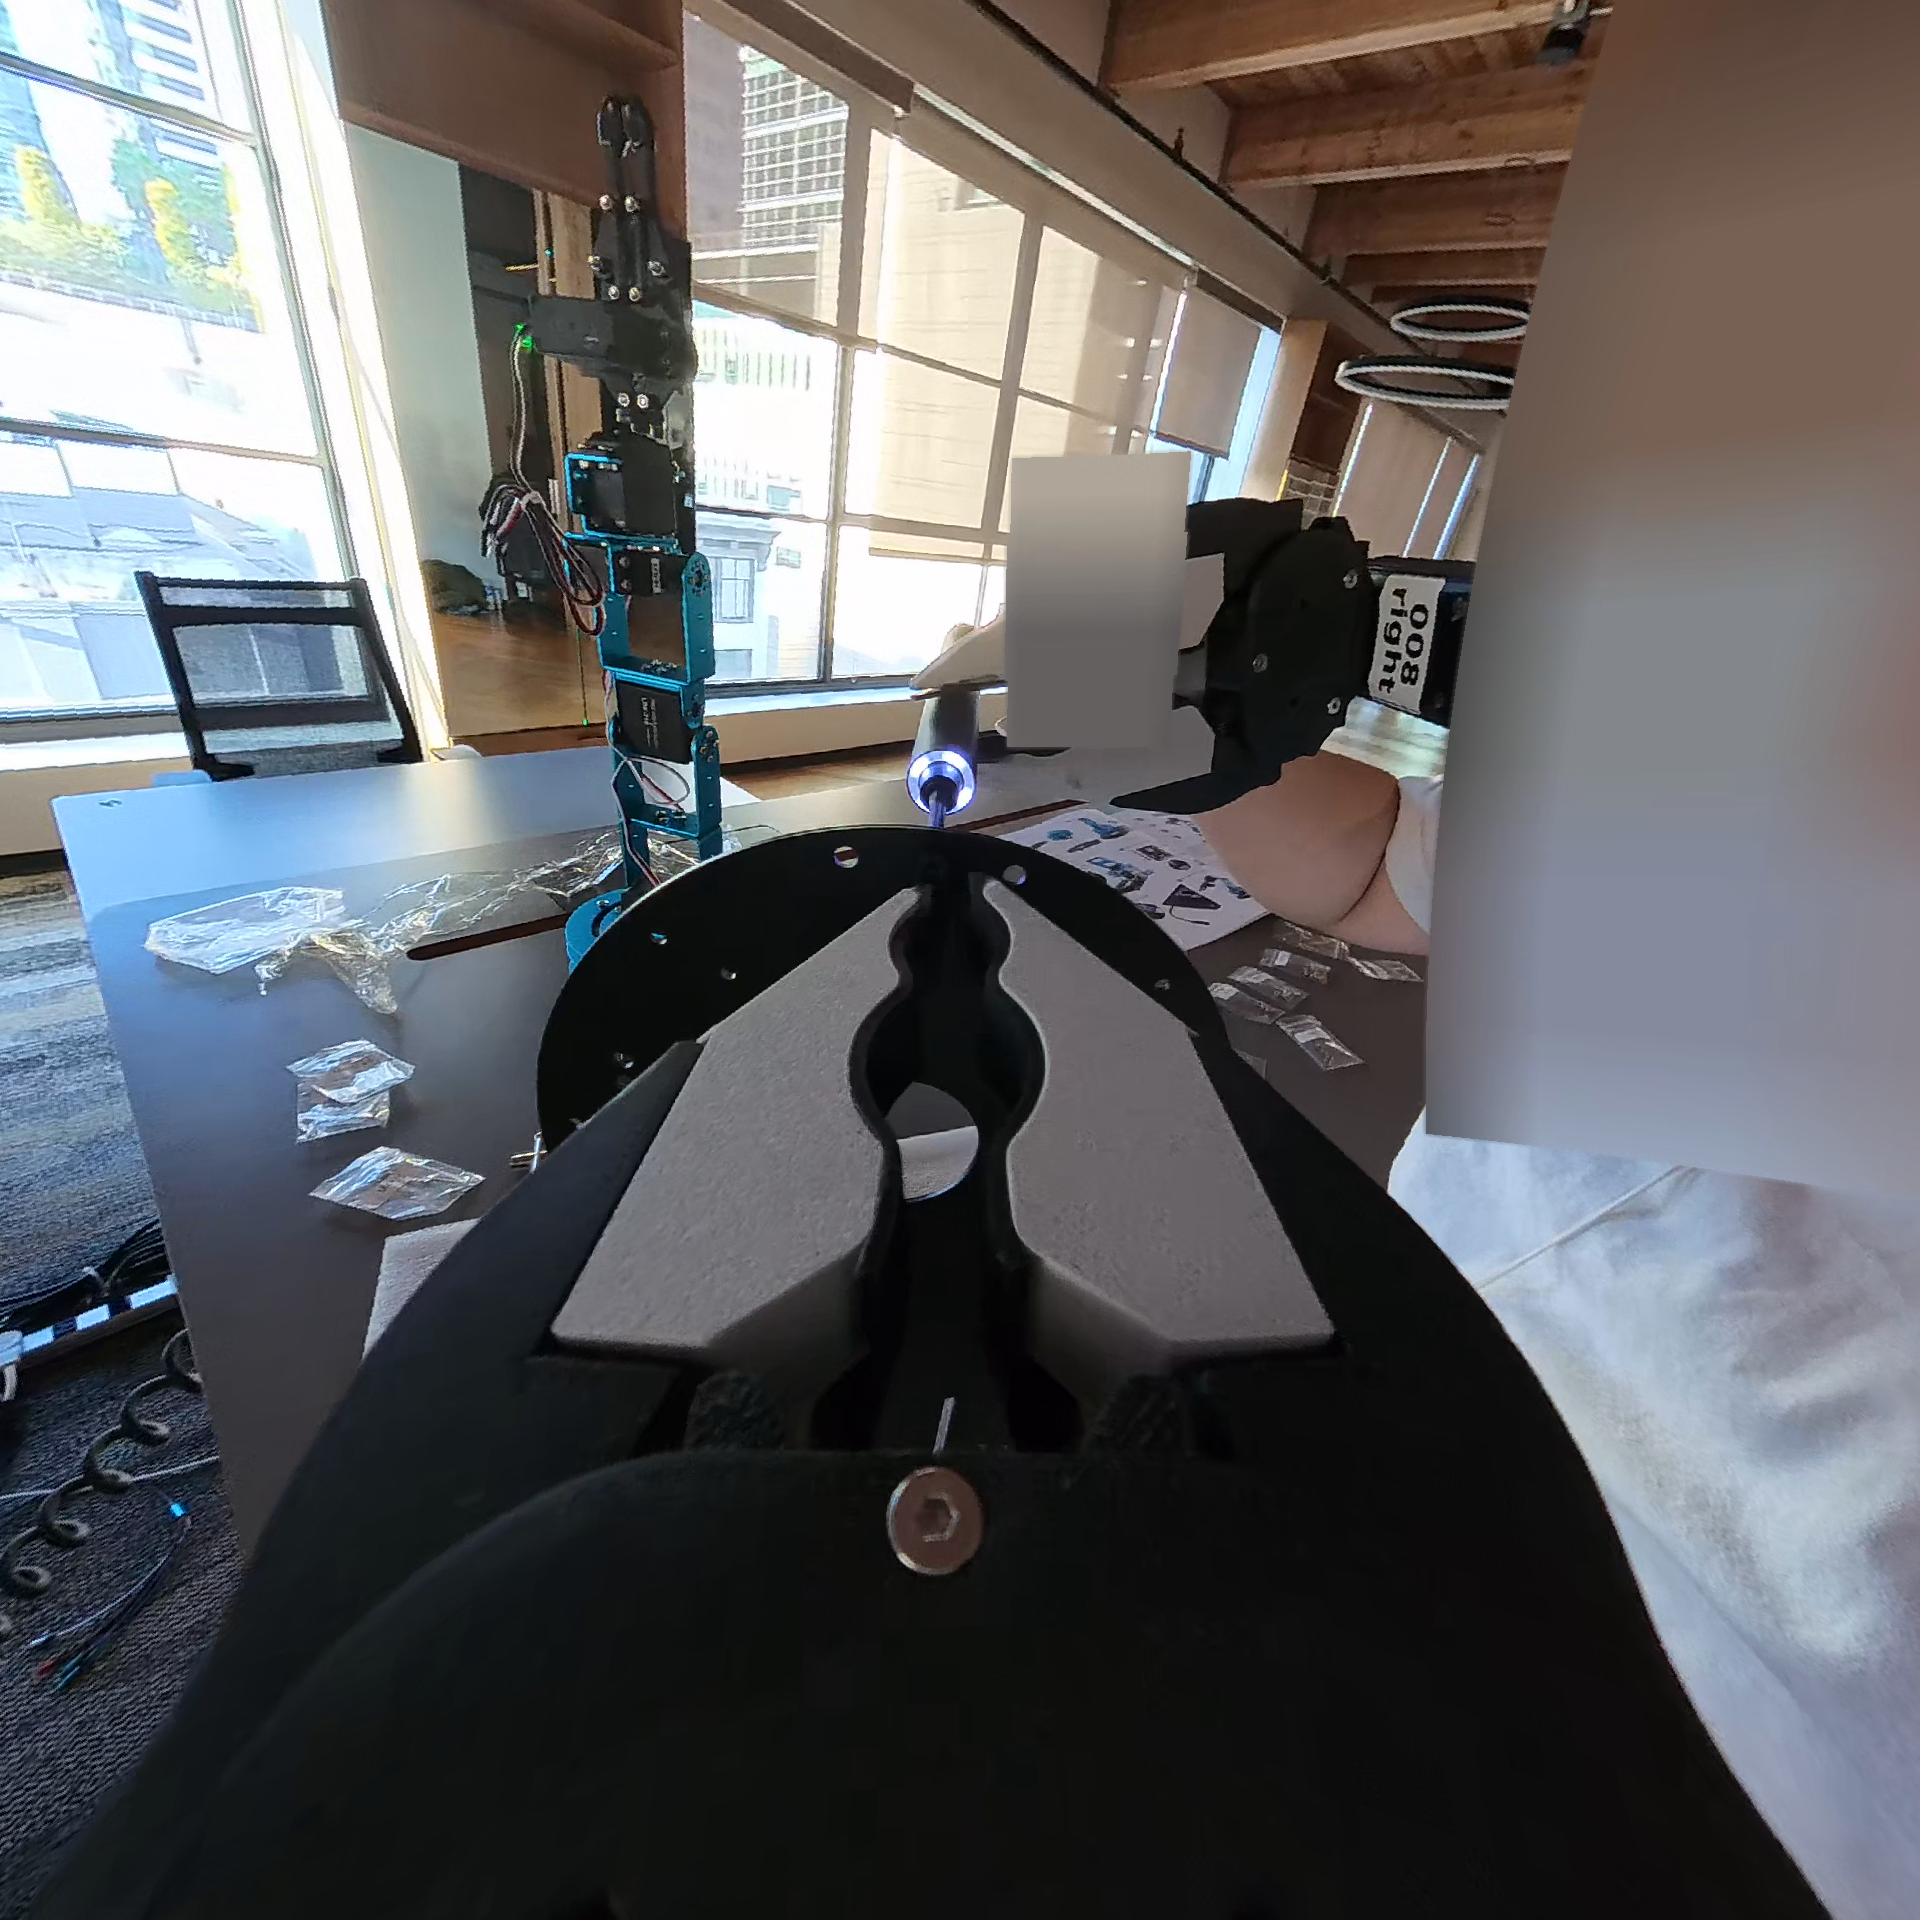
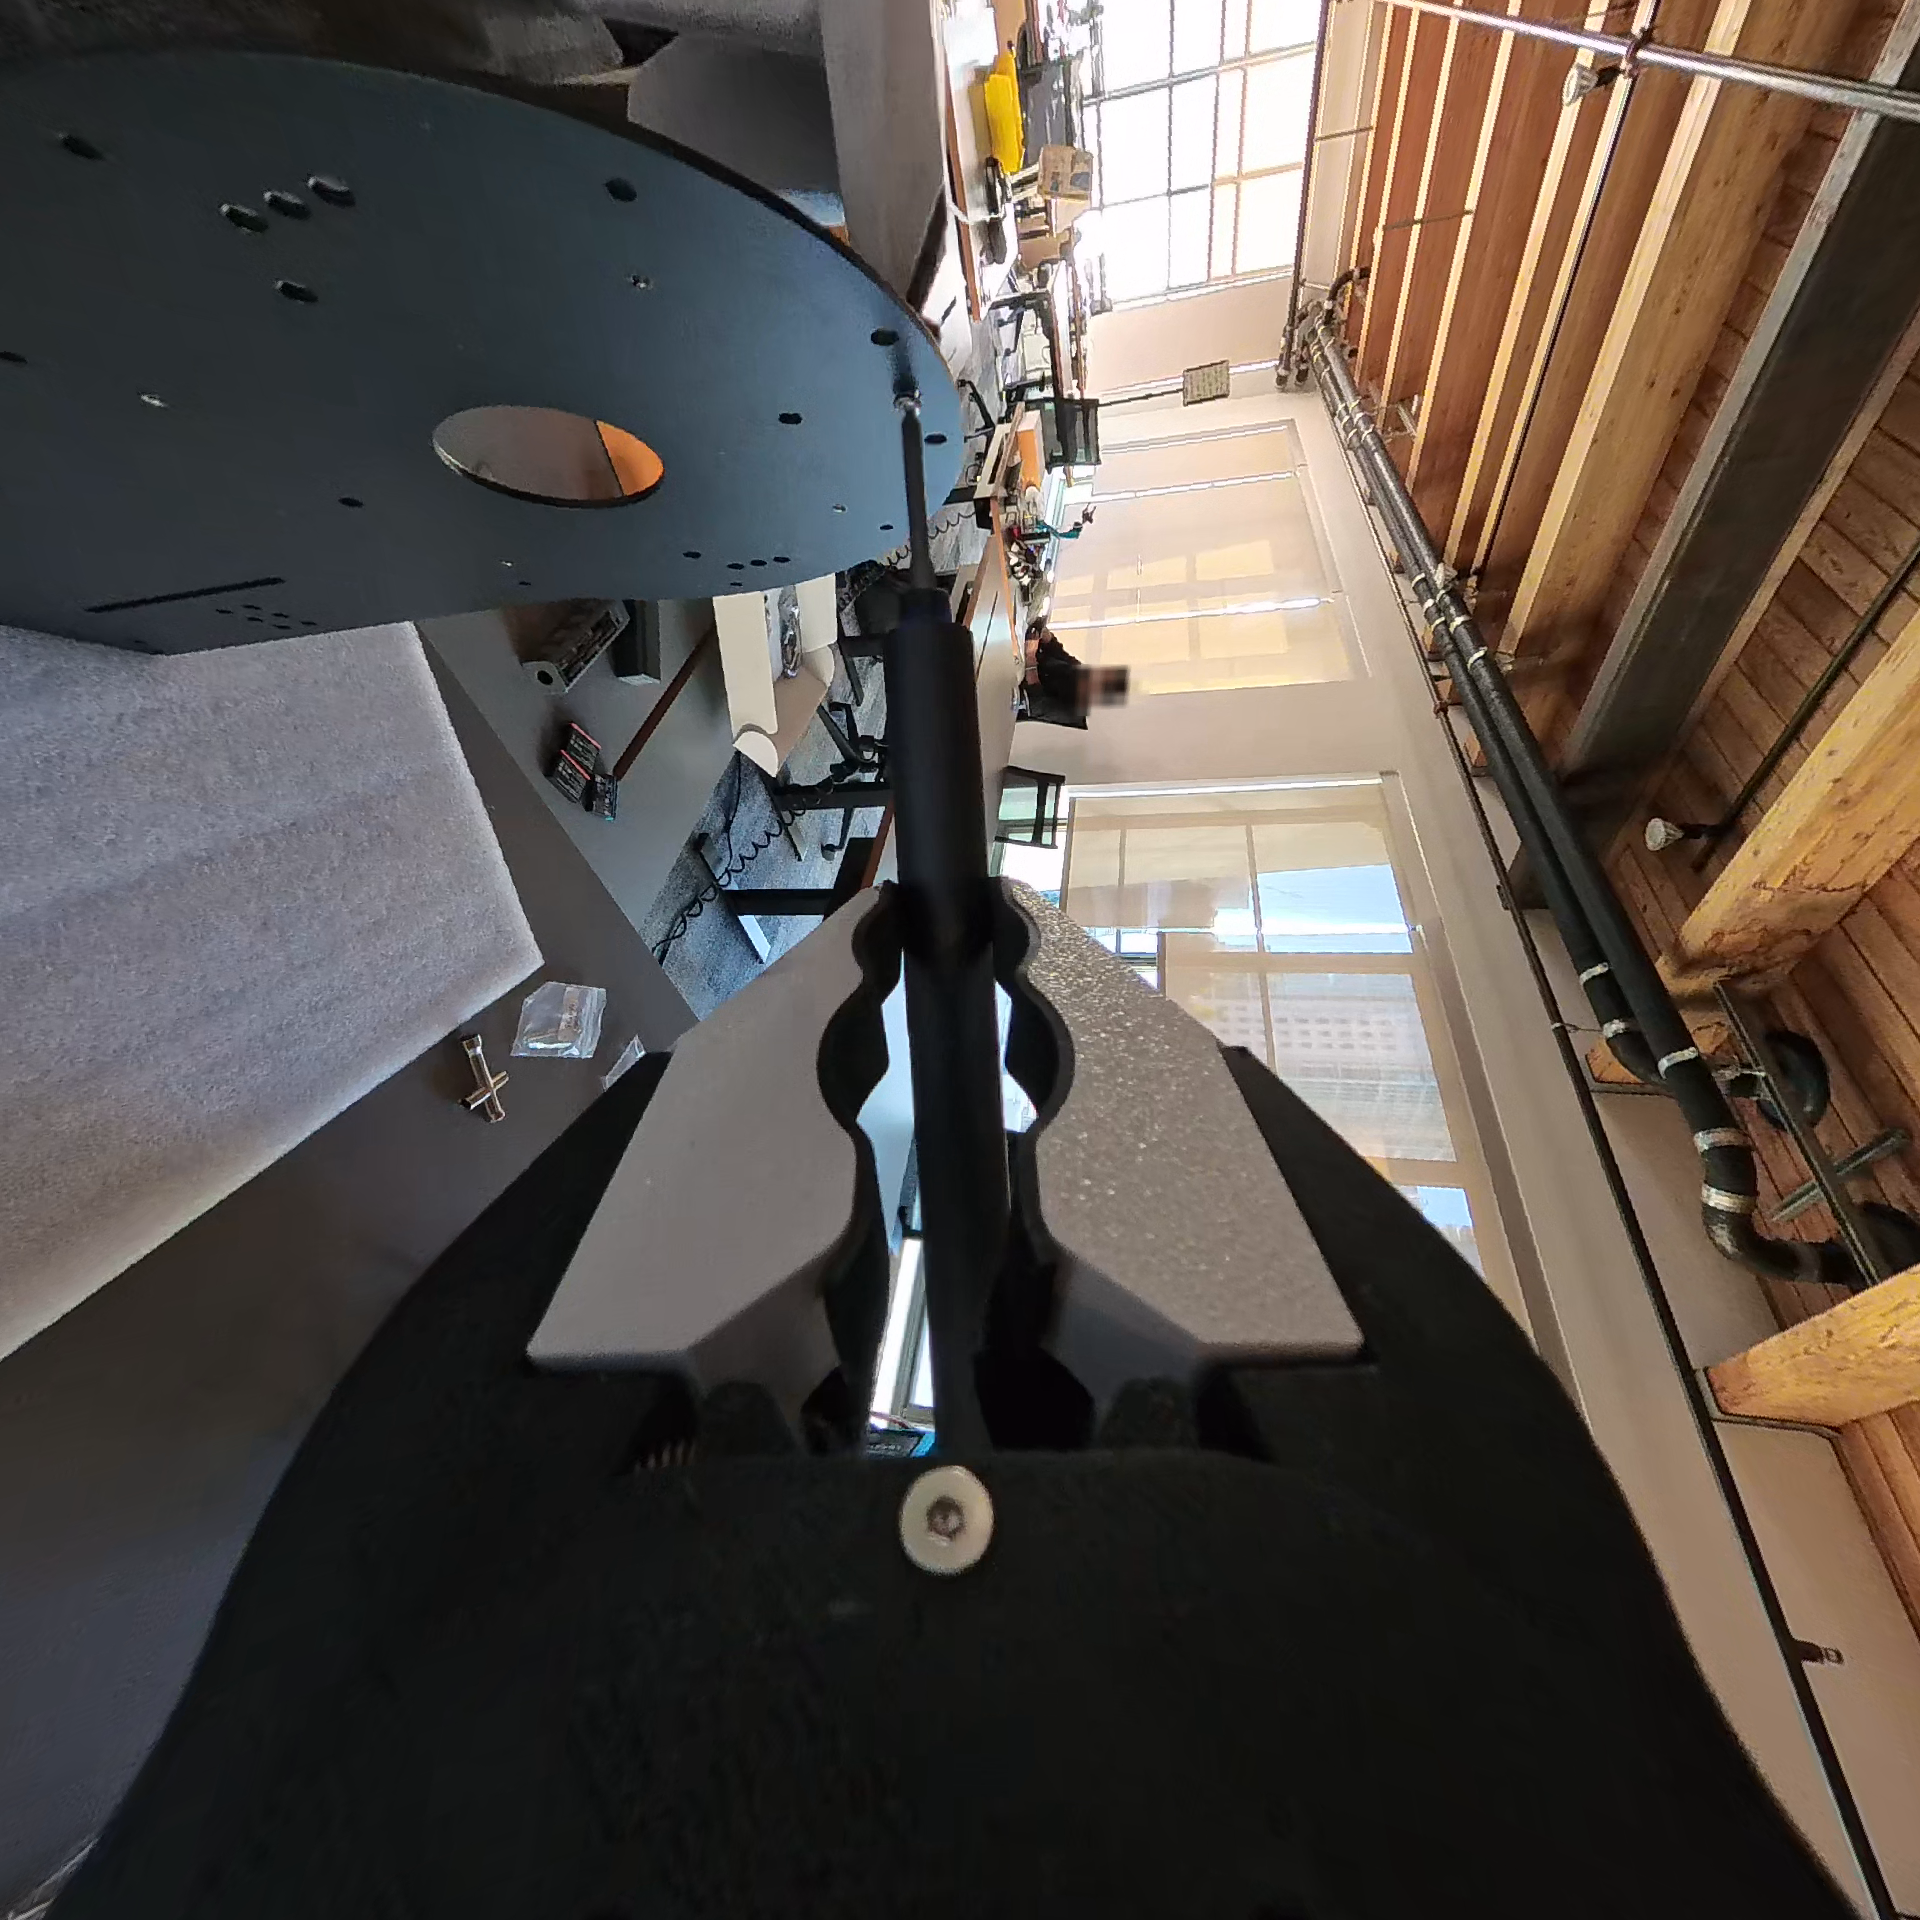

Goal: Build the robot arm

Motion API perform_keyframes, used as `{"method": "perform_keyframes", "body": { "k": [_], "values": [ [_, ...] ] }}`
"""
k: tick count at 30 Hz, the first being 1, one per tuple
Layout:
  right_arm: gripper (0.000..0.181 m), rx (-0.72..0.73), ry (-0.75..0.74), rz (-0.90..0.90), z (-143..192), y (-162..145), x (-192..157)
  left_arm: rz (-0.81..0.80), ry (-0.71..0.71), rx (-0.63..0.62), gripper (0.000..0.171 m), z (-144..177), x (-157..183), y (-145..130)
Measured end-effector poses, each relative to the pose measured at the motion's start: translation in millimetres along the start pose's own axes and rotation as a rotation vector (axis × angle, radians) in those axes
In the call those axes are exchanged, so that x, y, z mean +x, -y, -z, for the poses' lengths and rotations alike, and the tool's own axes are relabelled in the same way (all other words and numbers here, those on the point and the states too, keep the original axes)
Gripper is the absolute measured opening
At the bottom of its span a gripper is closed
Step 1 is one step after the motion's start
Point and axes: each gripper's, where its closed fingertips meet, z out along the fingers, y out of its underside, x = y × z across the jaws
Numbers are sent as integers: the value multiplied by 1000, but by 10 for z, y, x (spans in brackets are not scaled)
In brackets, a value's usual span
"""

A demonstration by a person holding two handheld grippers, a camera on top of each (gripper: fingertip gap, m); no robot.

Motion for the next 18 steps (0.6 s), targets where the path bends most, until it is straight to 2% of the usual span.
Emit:
{"method": "perform_keyframes", "body": {
  "k": [12, 18],
  "values": [
    [15, -2, 27, -15, -10, 3, -47, -24, 57, 21, 0, 23, -24, 7],
    [15, 1, 32, -21, -14, 11, -65, -118, 140, 5, 1, 21, -34, 5]
  ]
}}
